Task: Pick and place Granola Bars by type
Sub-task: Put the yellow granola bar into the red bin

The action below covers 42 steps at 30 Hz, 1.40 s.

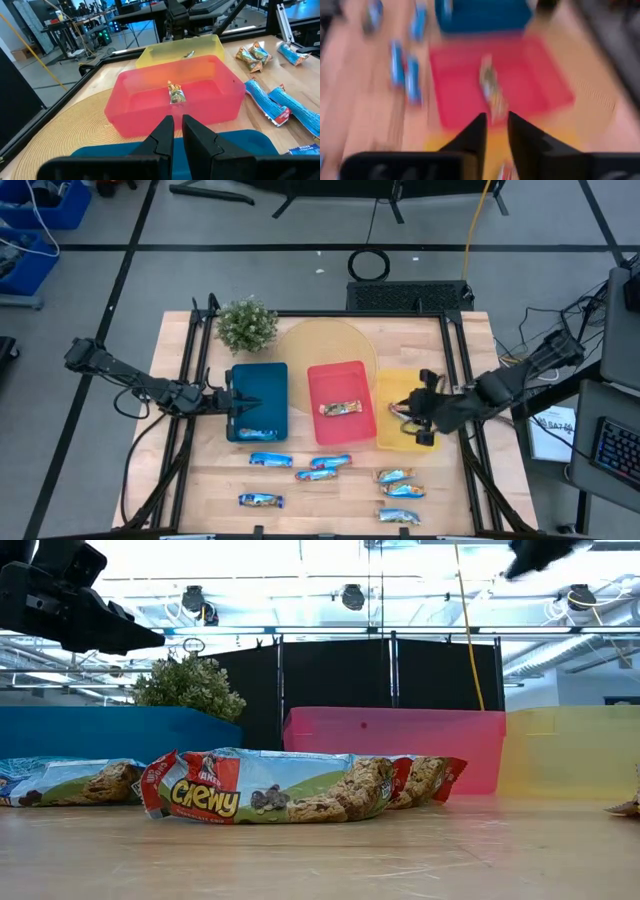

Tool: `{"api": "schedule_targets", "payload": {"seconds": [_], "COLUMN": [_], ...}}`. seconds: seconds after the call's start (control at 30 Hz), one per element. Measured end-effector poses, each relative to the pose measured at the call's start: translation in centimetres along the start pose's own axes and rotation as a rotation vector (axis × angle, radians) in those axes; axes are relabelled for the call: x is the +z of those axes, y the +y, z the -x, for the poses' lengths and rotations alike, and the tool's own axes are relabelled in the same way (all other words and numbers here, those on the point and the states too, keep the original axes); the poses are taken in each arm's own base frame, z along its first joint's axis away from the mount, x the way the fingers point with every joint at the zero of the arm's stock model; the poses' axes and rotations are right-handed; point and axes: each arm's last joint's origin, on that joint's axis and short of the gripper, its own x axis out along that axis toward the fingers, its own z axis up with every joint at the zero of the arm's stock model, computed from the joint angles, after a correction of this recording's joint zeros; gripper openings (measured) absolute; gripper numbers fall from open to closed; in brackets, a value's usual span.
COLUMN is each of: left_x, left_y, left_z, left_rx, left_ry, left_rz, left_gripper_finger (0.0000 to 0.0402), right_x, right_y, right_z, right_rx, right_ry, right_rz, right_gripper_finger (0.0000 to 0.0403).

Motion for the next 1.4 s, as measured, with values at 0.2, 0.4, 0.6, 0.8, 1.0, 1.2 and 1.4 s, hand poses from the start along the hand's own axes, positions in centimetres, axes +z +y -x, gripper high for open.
{"api": "schedule_targets", "payload": {"seconds": [0.2, 0.4, 0.6, 0.8, 1.0, 1.2, 1.4], "left_x": [0.0, 0.2, 0.5, 0.5, 0.9, 1.2, 3.5], "left_y": [0.0, 0.0, 0.1, 0.8, 1.1, 1.1, 0.2], "left_z": [0.0, 0.0, 0.0, 0.1, -0.2, -2.0, -6.3], "left_rx": [0.0, 0.003, 0.023, 0.261, 0.316, 0.266, 0.173], "left_ry": [0.0, -0.017, -0.048, -0.028, 0.011, 0.102, 0.264], "left_rz": [0.0, -0.098, -0.075, 0.05, 0.08, 0.153, 0.212], "left_gripper_finger": [0.0047, 0.0047, 0.0047, 0.0047, 0.0047, 0.0047, 0.0047], "right_x": [-1.4, -5.3, -8.6, -10.5, -12.1, -13.6, -13.8], "right_y": [-0.5, -1.3, -2.3, -2.6, -2.7, -3.1, -3.1], "right_z": [-0.5, -2.6, -3.6, -4.6, -5.5, -6.4, -6.5], "right_rx": [0.023, 0.014, -0.001, -0.074, -0.115, -0.238, -0.265], "right_ry": [-0.285, -0.474, -0.503, -0.557, -0.528, -0.515, -0.525], "right_rz": [0.051, 0.081, 0.014, 0.031, 0.063, 0.042, 0.133], "right_gripper_finger": [0.0009, 0.0002, 0.0001, 0.0, 0.0, 0.0, 0.0]}}
